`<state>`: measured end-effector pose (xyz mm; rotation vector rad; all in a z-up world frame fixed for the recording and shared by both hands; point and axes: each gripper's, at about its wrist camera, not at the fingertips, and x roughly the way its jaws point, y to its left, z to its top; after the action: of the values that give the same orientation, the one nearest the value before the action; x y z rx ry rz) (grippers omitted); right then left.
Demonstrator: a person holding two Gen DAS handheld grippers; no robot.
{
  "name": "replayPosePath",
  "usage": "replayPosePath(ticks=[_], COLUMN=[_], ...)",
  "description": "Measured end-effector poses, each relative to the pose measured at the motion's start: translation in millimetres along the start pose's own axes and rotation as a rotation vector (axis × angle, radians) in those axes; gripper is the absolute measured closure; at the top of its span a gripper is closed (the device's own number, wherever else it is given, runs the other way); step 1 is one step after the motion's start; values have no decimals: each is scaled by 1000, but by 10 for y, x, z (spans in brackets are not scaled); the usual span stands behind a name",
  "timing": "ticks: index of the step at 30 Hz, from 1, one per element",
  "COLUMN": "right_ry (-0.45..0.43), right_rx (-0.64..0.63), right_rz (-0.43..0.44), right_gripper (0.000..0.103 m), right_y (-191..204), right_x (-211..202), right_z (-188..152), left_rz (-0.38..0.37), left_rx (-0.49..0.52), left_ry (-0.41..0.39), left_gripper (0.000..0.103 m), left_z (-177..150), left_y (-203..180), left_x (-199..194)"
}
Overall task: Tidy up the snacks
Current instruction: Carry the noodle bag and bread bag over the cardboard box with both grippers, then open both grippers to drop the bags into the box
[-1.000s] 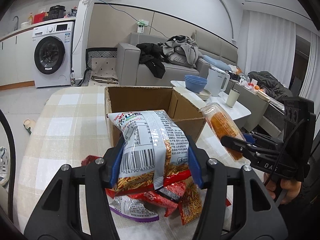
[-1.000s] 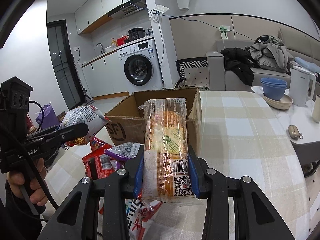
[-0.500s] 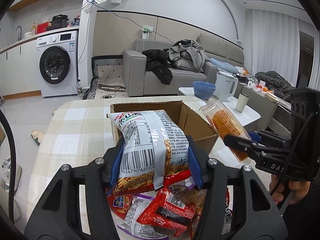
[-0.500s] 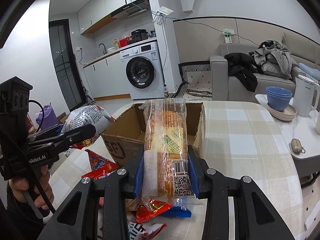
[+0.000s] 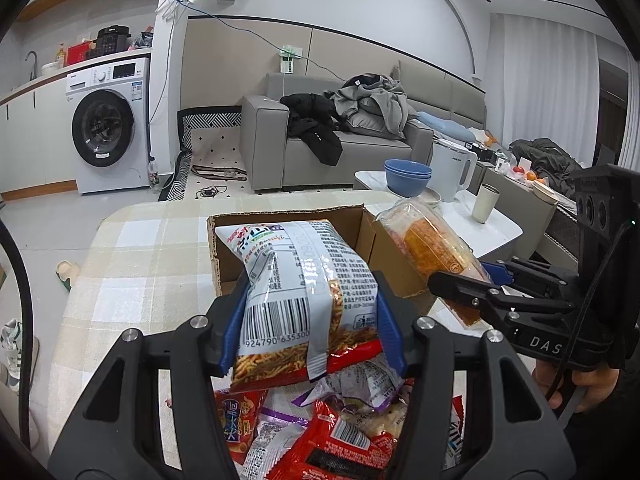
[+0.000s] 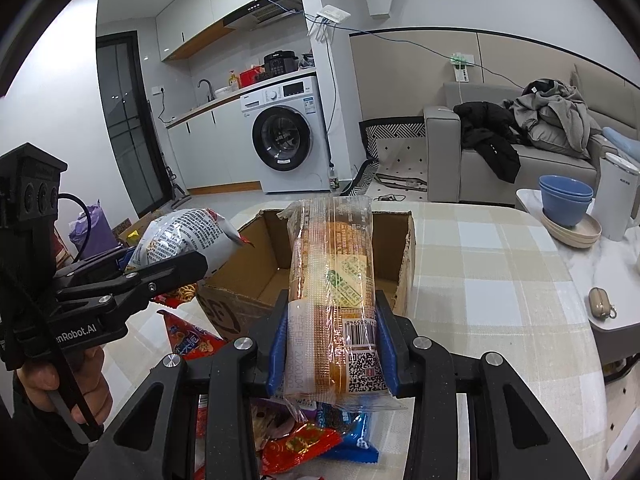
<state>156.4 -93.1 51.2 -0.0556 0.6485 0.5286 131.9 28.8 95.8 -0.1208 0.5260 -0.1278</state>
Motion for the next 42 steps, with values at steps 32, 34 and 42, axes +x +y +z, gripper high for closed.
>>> replayPosePath(ticks=[32, 34, 42], right_ry=[64, 70, 42], right_rx=[-10, -12, 12], right_rz=[6, 6, 10], right_gripper=[65, 65, 48], right_y=[-25, -28, -130], right_x=[484, 497, 399], right_z=[188, 188, 166], left_rz=[61, 57, 24], left_rx=[7, 0, 13], left_ry=[130, 139, 139], left_gripper=[49, 49, 21], left_z=[111, 76, 46], left_y=[169, 200, 206], left_x=[988, 984, 878])
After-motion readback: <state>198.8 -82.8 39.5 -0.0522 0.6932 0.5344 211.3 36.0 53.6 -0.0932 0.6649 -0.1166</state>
